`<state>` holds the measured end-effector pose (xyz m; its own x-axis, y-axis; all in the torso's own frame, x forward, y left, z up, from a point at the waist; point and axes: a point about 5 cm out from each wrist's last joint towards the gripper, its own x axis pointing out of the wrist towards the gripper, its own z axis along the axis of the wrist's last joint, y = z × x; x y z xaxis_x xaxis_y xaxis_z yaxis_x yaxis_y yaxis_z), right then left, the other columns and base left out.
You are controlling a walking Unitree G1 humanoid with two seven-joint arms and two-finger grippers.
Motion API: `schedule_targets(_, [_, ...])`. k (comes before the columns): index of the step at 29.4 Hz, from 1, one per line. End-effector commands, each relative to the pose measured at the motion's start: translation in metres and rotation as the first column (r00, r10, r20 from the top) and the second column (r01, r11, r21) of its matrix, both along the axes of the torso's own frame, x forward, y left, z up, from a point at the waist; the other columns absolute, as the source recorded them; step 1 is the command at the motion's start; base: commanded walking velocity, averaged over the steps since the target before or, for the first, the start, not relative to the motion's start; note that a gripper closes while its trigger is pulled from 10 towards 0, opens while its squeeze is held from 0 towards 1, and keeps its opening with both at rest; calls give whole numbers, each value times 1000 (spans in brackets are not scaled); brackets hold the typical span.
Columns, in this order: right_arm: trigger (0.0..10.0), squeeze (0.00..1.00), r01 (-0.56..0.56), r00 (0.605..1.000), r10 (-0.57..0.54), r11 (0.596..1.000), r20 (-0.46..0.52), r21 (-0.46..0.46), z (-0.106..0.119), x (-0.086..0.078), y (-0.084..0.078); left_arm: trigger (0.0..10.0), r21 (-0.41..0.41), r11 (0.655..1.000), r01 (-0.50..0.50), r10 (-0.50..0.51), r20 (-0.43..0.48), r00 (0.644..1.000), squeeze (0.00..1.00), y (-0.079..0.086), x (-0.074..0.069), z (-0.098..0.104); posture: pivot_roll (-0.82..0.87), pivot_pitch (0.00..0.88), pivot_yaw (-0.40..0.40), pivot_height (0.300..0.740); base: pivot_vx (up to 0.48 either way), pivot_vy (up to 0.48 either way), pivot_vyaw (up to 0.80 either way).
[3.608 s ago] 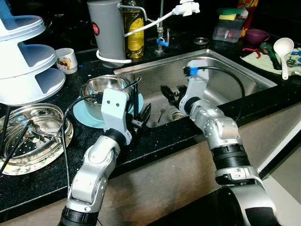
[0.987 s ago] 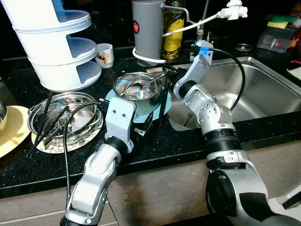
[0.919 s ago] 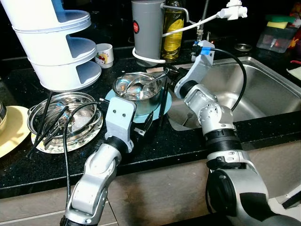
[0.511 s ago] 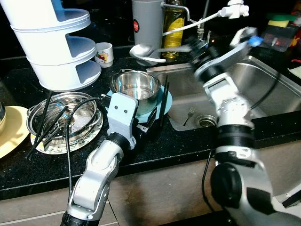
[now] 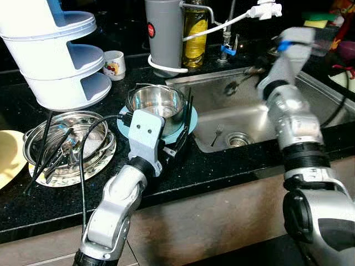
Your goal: Kitchen organization
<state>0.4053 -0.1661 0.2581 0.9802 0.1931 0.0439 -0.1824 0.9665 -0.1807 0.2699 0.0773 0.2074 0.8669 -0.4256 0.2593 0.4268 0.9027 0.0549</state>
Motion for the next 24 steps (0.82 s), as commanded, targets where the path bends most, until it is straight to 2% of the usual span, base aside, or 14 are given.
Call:
schedule_targets(1, [0,0,-83,992,74,992,-101,-90,-24,-1,17,10000,4,1000,13,-13,-4,1000,0,0,-3,1,13,0,22,740,0,0,0])
schedule_targets(2, [0,0,-83,992,74,992,-101,-90,-24,-1,17,10000,4,1000,13,-13,-4,1000,0,0,-3,1,13,0,22,740,0,0,0])
schedule_targets(8, [0,0,-129,974,78,963,-213,-237,-47,-2,24,10000,10,999,40,-40,-20,999,0,-2,-6,-1,17,0,19,740,0,0,0])
schedule_targets(15, [0,0,-79,968,7,957,-249,-279,-54,0,13,10000,13,998,64,-63,-41,997,0,-4,-11,-5,18,0,21,740,0,0,0])
schedule_targets(16, [0,0,-56,962,-25,956,-273,-287,-57,0,6,10000,23,996,82,-80,-58,995,0,-4,-13,-7,22,0,20,740,0,0,0])
schedule_targets(18, [0,0,-47,960,-39,954,-279,-296,-58,0,2,10000,30,995,92,-90,-65,994,0,-5,-14,-9,22,0,20,740,0,0,0])
schedule_targets(19, [4314,0,-33,955,-61,950,-289,-309,-61,0,-2,10000,37,994,105,-102,-74,992,0,-6,-16,-11,22,0,22,740,0,0,0])
schedule_targets(21, [4314,0,-27,953,-70,949,-295,-314,-62,0,-3,10000,38,993,109,-105,-77,991,0,-6,-17,-12,22,0,22,740,0,0,0])
schedule_targets(22, [5922,0,-27,951,-74,947,-301,-319,-64,-1,-4,10000,39,993,113,-109,-81,991,0,-7,-17,-12,21,0,23,740,0,0,0])
schedule_targets(23, [8471,0,-35,946,-75,944,-316,-327,-68,-1,-4,10000,44,991,123,-119,-86,989,0,-9,-18,-13,21,0,23,740,0,0,0])
schedule_targets(24, [8471,0,-42,943,-73,942,-326,-332,-70,-2,-4,10000,48,990,130,-126,-88,988,0,-10,-19,-14,21,0,24,740,0,0,0])
